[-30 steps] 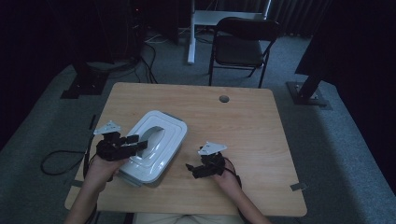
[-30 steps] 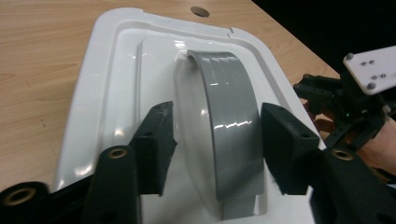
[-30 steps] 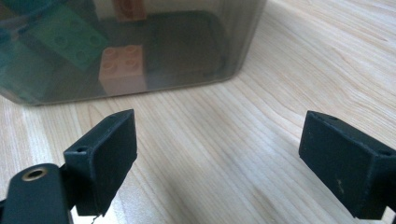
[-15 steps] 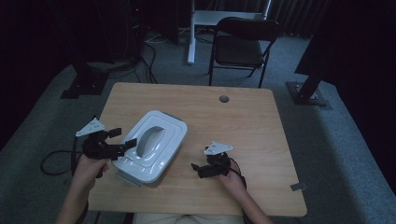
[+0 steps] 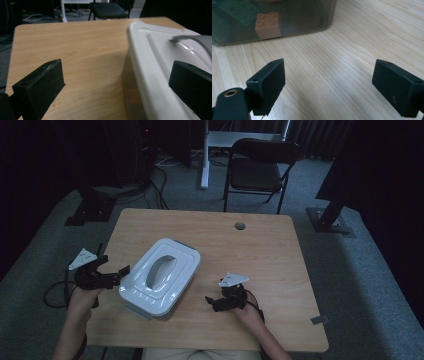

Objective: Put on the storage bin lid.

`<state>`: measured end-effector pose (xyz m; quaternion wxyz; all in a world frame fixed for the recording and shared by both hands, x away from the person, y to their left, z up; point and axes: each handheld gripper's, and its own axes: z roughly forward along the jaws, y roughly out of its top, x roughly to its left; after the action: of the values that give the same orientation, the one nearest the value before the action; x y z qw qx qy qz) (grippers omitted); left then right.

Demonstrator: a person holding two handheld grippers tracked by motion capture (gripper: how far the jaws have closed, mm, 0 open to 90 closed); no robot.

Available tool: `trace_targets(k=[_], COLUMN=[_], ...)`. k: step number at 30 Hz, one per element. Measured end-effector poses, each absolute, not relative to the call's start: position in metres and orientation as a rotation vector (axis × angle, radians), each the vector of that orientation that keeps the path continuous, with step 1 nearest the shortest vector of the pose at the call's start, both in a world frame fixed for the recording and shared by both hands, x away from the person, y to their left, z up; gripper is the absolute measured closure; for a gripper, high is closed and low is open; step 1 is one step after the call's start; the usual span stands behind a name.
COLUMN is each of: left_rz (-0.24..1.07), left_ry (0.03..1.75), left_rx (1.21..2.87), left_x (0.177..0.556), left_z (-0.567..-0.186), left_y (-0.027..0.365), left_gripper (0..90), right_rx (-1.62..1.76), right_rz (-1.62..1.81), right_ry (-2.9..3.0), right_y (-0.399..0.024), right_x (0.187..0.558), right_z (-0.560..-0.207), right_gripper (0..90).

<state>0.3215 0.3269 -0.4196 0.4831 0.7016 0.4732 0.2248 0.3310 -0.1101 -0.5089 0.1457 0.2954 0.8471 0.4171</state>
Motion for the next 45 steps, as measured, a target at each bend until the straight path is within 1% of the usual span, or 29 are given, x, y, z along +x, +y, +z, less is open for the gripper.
trace_targets(k=[5,12,13,14,16,18,20,25,28,32,45], left_rz=[0.619,0.607,0.607,0.599,0.622,0.598,0.616,0.6,0.598,0.586,0.56], left_ry=[1.206,1.279,1.279,1.305,1.314,1.322,1.336,1.343,1.332,1.302,1.228], left_rx=[1.686,1.653,1.653,1.652,1.676,1.655,1.666,1.695,1.693,1.737,1.797], left_x=[0.329,0.345,0.345,0.35,0.354,0.357,0.36,0.366,0.368,0.371,0.37], left_z=[-0.431,-0.462,-0.462,-0.474,-0.485,-0.494,-0.503,-0.517,-0.517,-0.516,-0.512], left_y=[0.344,0.364,0.364,0.367,0.368,0.369,0.368,0.362,0.358,0.346,0.32], left_gripper=[0.5,0.5,0.5,0.5,0.5,0.5,0.5,0.5,0.5,0.5,0.5], right_rx=[0.855,0.86,0.86,0.859,0.856,0.857,0.864,0.873,0.877,0.876,0.876], right_rz=[1.2,1.197,1.197,1.198,1.197,1.201,1.202,1.207,1.209,1.208,1.225], right_ry=[2.446,2.449,2.45,2.45,2.451,2.452,2.452,2.455,2.455,2.456,2.448], right_y=[-0.11,-0.111,-0.111,-0.11,-0.11,-0.11,-0.111,-0.111,-0.112,-0.112,-0.11], right_x=[0.331,0.331,0.331,0.331,0.331,0.331,0.331,0.331,0.331,0.332,0.331], right_z=[-0.511,-0.512,-0.512,-0.512,-0.513,-0.512,-0.512,-0.513,-0.514,-0.514,-0.511], right_gripper=[11.0,11.0,11.0,11.0,11.0,11.0,11.0,11.0,11.0,11.0,11.0])
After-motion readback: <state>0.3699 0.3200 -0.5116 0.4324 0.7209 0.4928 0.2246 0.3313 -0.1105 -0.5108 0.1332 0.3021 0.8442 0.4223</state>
